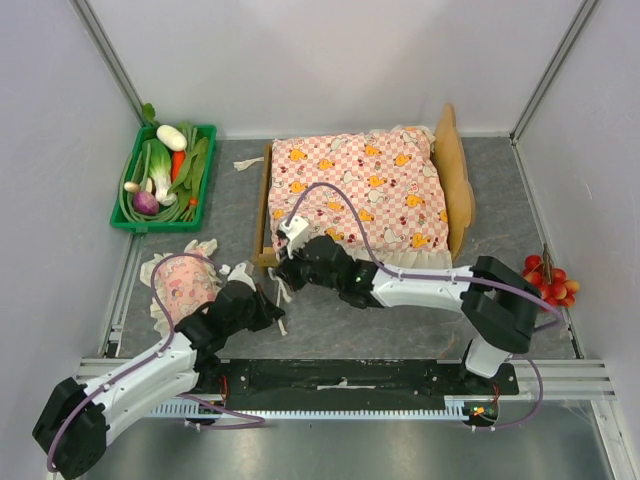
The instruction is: Set up the pet bed
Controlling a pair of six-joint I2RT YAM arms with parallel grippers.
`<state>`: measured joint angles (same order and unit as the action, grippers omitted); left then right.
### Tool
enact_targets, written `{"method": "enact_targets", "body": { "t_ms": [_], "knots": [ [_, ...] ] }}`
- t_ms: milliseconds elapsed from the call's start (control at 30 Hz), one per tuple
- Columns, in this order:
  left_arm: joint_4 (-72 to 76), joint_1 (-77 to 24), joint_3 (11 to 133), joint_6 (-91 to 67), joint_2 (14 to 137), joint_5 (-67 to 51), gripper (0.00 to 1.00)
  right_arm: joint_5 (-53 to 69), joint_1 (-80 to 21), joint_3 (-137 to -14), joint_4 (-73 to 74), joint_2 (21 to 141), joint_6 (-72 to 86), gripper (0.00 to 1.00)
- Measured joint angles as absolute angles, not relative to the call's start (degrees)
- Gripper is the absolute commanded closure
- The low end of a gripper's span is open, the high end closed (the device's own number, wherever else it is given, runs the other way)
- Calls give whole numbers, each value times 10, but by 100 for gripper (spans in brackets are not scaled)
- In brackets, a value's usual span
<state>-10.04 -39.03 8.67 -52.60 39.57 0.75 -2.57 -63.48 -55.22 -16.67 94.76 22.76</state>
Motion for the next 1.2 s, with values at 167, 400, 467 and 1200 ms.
{"method": "enact_targets", "body": {
  "t_ms": [167,400,467,1200],
  "knots": [
    [-107,-390,87,-526,370,-2,98,7,-614,-649,-223,1030,246,100],
    [-121,-390,87,-526,330,-5,98,23,-616,-642,-263,1097,295,73],
    [-127,-390,87,-526,314,-5,98,26,-621,-612,-273,1094,300,71],
    [-150,-390,88,-526,310,9,98,-96,-628,-445,-292,926,370,46]
  ]
}}
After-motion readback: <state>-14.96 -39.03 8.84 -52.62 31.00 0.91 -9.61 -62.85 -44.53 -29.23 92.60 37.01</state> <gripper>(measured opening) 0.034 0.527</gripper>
